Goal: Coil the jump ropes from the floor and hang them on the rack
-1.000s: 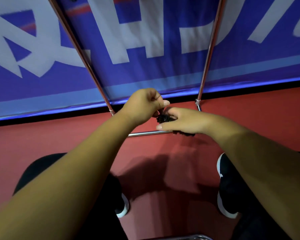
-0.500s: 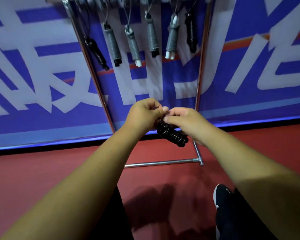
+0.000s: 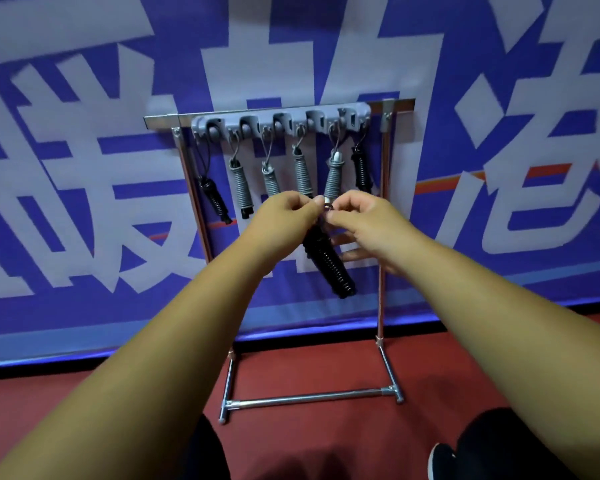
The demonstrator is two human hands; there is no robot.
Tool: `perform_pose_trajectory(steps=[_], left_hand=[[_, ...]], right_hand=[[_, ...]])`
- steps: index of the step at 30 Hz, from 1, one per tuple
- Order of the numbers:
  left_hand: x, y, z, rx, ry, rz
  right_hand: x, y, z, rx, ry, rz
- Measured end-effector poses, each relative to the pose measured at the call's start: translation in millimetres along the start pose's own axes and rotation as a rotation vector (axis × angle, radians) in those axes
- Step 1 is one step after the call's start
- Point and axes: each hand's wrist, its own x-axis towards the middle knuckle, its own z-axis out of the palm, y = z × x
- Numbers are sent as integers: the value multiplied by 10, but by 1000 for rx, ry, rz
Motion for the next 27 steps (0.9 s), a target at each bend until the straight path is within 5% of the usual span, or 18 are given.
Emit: perform_pose_trajectory(steps=[16,22,27], left_hand=[[156,352,-576,156,11,59],[239,320,-824,-85,77,18],[392,212,-1061,-6,199,70]], right_hand=[[319,-666,410,-41,142,-98],[511,-853,527,-58,27,-64],[757,-1041,687,-150,-18,-50]])
